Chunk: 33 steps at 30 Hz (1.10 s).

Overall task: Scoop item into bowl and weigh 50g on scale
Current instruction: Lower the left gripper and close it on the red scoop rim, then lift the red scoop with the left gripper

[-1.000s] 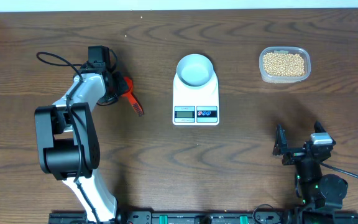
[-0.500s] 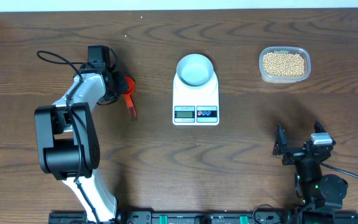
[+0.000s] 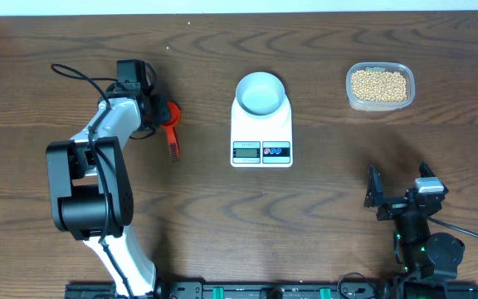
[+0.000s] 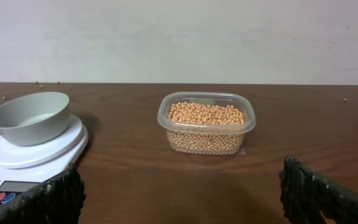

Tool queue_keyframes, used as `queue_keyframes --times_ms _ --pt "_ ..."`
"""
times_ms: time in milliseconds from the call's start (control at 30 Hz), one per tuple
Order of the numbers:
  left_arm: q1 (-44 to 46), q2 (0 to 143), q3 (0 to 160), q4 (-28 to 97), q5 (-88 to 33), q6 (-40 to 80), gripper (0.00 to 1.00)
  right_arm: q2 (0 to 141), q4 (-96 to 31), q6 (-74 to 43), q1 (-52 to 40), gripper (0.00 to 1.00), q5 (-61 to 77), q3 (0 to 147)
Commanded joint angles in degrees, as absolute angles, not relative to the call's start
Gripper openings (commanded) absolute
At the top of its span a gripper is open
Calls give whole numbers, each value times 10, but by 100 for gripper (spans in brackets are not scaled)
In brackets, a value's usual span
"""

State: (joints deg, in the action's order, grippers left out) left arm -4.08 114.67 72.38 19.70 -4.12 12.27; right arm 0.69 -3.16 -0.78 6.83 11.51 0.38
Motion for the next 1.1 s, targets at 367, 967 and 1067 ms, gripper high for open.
queue_keyframes --times_ms 367,967,1067 --pt "-44 1159 731 190 -36 95 9 3 -34 -1 63 99 111 3" --pt "-44 1086 731 218 -36 104 7 3 -34 -1 63 99 111 3" --pt "-44 1053 731 235 -36 116 7 3 -34 -1 63 99 111 3"
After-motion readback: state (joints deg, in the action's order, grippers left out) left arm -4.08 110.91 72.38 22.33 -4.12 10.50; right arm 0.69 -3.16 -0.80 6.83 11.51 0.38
